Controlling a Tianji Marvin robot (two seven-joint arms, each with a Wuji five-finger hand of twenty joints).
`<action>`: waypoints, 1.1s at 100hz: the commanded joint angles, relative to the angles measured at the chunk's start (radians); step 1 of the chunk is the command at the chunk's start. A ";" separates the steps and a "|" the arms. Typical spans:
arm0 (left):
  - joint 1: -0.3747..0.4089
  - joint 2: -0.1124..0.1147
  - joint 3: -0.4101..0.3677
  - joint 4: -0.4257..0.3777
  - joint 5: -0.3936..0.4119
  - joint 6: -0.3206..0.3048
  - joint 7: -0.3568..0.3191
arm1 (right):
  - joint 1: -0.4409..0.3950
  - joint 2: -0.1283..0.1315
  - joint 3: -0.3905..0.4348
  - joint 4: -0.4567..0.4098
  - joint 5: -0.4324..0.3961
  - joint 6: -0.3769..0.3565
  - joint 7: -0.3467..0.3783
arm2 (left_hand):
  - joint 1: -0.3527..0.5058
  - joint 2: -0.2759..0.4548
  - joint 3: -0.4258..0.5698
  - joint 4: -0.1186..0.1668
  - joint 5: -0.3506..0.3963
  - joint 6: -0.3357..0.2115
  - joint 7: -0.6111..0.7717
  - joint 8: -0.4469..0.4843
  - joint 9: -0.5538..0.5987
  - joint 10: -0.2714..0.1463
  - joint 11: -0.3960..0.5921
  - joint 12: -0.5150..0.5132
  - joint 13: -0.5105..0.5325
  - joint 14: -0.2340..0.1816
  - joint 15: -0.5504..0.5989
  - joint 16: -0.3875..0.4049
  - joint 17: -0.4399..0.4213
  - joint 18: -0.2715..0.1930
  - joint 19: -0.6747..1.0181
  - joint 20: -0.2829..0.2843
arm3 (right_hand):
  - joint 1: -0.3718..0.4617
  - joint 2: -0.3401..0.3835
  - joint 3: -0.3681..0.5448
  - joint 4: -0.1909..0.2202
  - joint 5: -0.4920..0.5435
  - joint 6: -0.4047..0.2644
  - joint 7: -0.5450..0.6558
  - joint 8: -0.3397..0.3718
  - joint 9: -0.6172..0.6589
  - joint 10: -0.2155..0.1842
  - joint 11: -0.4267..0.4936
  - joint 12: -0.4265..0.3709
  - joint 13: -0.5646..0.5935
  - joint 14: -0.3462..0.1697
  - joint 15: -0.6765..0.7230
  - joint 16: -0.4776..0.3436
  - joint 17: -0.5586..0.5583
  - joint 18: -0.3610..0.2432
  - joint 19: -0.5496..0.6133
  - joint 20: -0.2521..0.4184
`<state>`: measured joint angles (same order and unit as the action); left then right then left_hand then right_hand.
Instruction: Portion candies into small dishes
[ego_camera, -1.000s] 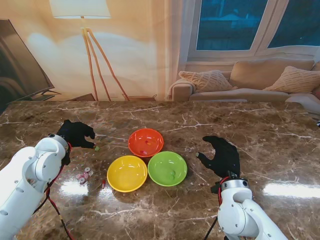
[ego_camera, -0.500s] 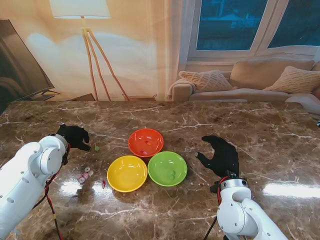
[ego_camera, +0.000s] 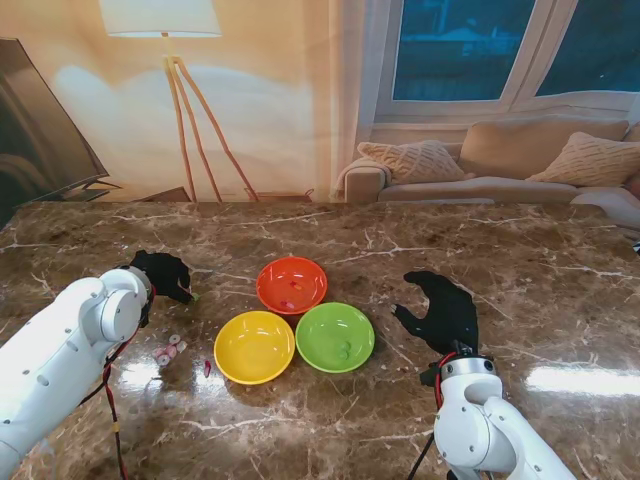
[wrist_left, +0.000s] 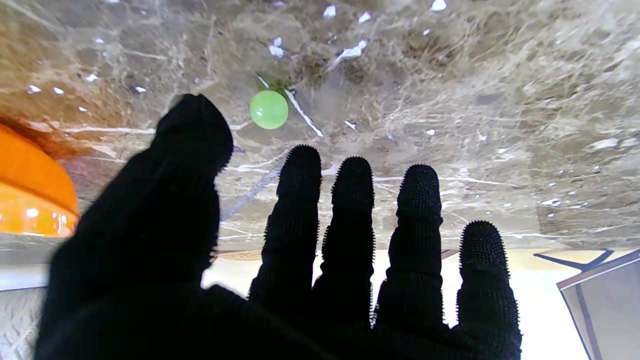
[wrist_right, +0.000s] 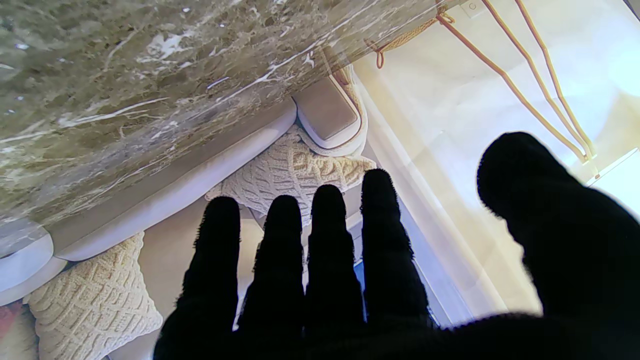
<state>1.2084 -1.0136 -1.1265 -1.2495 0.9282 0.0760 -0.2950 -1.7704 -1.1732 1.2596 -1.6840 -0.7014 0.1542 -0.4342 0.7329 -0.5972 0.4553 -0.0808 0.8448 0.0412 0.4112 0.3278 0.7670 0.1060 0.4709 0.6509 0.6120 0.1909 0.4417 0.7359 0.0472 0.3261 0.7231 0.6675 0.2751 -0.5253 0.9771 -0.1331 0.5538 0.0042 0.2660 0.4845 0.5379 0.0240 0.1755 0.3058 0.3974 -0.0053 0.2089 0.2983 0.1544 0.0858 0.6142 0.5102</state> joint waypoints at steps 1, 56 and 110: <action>-0.009 -0.008 0.011 0.025 0.000 -0.004 0.025 | -0.008 -0.002 0.002 0.005 0.005 0.006 0.012 | -0.023 -0.043 -0.005 0.000 -0.003 -0.010 0.021 0.028 -0.020 0.010 0.019 0.013 0.014 0.000 0.021 0.008 -0.004 0.028 0.019 0.020 | -0.005 -0.012 0.013 0.031 0.004 -0.018 0.008 -0.006 -0.024 -0.002 -0.010 0.006 -0.024 0.003 0.004 0.012 -0.002 -0.002 0.006 0.029; -0.076 -0.021 0.121 0.142 -0.042 -0.004 0.120 | -0.009 -0.004 0.004 0.007 0.012 0.008 0.010 | 0.003 -0.082 0.065 -0.002 0.007 -0.049 0.109 0.067 0.017 -0.012 0.058 0.028 0.045 -0.008 0.058 0.024 0.007 0.029 0.045 0.022 | -0.006 -0.012 0.012 0.031 0.004 -0.019 0.008 -0.006 -0.024 -0.003 -0.010 0.006 -0.024 0.004 0.003 0.013 -0.002 -0.002 0.005 0.029; -0.094 -0.021 0.156 0.175 -0.041 -0.004 0.132 | -0.007 -0.003 0.002 0.011 0.015 0.006 0.013 | 0.143 -0.092 -0.030 -0.029 0.025 -0.117 0.255 0.037 0.081 -0.030 0.107 0.045 0.090 -0.019 0.095 0.027 0.020 0.030 0.086 0.008 | -0.005 -0.012 0.012 0.031 0.002 -0.021 0.007 -0.006 -0.025 -0.001 -0.011 0.006 -0.024 0.003 0.002 0.013 -0.002 -0.002 0.005 0.030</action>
<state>1.1142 -1.0331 -0.9779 -1.0891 0.8874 0.0734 -0.1623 -1.7703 -1.1742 1.2621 -1.6794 -0.6913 0.1550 -0.4354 0.8278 -0.6515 0.4488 -0.1023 0.8552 -0.0500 0.6535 0.3873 0.8204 0.0949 0.5535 0.6774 0.6813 0.1801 0.5102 0.7377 0.0695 0.3261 0.7752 0.6682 0.2751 -0.5253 0.9771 -0.1331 0.5538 0.0039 0.2660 0.4845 0.5378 0.0242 0.1755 0.3058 0.3974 -0.0053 0.2089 0.2983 0.1544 0.0858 0.6143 0.5103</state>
